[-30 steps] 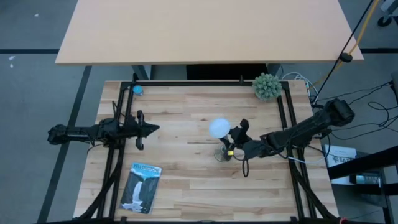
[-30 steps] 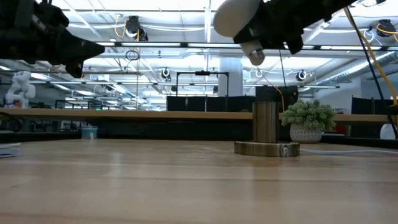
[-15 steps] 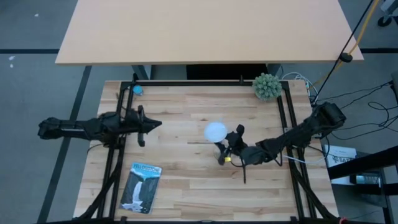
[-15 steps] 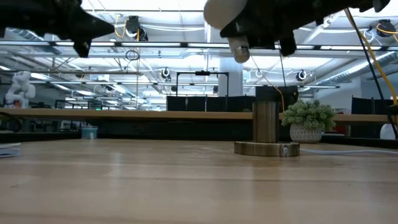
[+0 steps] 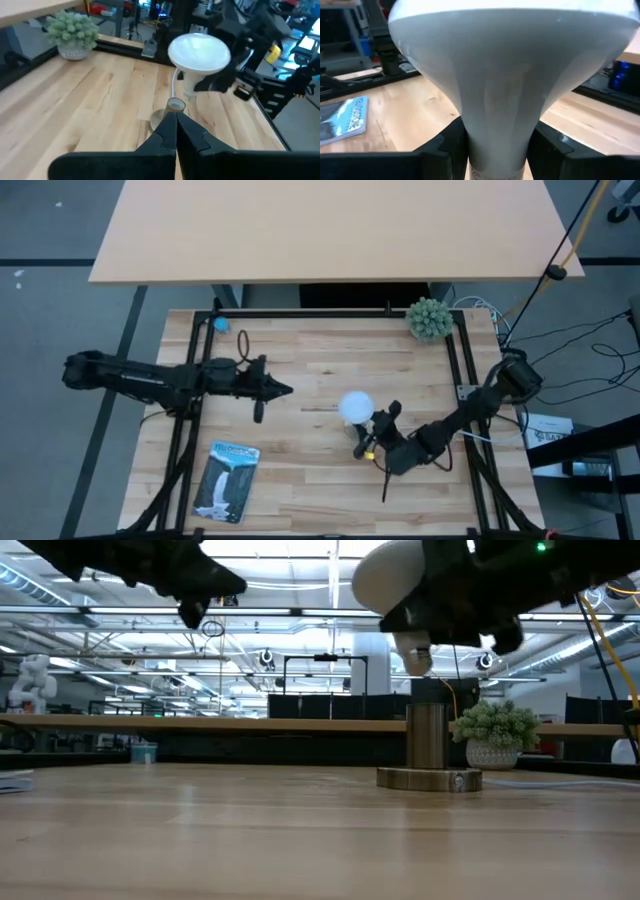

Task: Screw lightbulb
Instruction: Insert the lightbulb into the bronze lamp socket

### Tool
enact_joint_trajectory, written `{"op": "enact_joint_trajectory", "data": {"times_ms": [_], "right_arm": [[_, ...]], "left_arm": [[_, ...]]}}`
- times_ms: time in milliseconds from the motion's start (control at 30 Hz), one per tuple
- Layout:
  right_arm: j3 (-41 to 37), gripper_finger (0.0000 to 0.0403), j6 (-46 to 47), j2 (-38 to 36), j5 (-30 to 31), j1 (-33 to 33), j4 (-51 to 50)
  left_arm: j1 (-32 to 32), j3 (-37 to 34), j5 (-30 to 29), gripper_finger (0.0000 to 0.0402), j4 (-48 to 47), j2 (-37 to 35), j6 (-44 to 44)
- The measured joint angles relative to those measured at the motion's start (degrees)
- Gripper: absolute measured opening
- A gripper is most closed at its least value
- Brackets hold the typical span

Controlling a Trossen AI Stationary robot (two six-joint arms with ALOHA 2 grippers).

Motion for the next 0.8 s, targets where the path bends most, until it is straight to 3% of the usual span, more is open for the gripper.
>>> {"op": "enact_joint_trajectory", "data": {"times_ms": [200, 300, 433, 600, 800], "right_arm": [[-2.43, 0.0147, 8.31, 2.26, 9.15, 5.97, 0.07], [-5.51, 0.0147, 11.25, 0.85, 10.34, 7.57, 0.04], [-8.09, 0.0147, 12.20, -1.11, 5.73, 6.33, 3.11], [-9.52, 0.0147, 4.84, -1.30, -4.35, 3.06, 10.46], [-10.10, 0.0147, -7.85, -1.52, -7.05, -0.43, 20.26]], "left_arm": [[0.00, 0.00, -0.01, 0.0000, 4.61, 5.86, -2.16], [-0.11, -0.01, -0.01, 0.0000, 4.87, 8.65, -3.55], [-0.11, -0.02, -0.02, 0.0000, 8.28, 13.90, -4.84], [-0.11, -0.02, 0.25, 0.0000, 18.84, 20.01, -5.12], [-0.11, -0.02, 0.37, 0.0000, 21.53, 24.51, -5.34]]}}
